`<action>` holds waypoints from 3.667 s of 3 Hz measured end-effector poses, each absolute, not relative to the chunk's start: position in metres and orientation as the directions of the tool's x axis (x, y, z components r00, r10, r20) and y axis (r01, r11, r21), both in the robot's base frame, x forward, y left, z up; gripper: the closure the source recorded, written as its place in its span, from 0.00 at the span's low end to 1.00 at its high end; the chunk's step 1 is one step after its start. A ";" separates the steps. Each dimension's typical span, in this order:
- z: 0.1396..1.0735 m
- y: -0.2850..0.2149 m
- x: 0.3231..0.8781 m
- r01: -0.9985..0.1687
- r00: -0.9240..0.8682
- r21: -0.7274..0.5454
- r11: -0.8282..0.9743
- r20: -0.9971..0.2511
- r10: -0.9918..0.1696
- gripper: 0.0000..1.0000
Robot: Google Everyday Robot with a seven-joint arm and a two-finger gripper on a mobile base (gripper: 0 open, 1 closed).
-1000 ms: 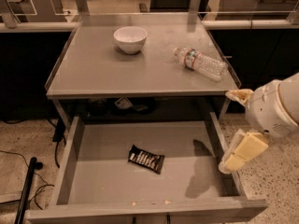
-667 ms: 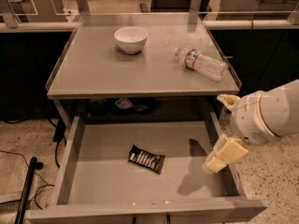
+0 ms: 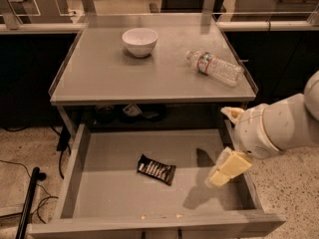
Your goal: Pick rxbar chocolate from top drawer and place on counter
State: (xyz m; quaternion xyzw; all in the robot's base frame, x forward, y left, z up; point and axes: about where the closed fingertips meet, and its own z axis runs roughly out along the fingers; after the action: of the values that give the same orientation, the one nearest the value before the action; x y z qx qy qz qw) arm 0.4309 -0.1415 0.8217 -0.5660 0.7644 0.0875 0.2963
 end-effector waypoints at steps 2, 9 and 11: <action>0.756 -0.089 0.439 -0.935 -0.208 -0.112 0.337 -0.599 -0.774 0.00; 0.606 -0.017 0.473 -0.934 -0.314 0.052 0.353 -0.592 -0.742 0.00; 0.605 0.003 0.468 -0.950 -0.280 0.070 0.305 -0.623 -0.731 0.00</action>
Offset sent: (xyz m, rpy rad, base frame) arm 0.0142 0.0770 -0.1045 0.1206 0.1156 0.0173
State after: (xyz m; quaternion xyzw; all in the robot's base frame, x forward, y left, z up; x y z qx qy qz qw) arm 0.4682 0.0025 0.6047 -0.5465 0.7687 0.2214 0.2476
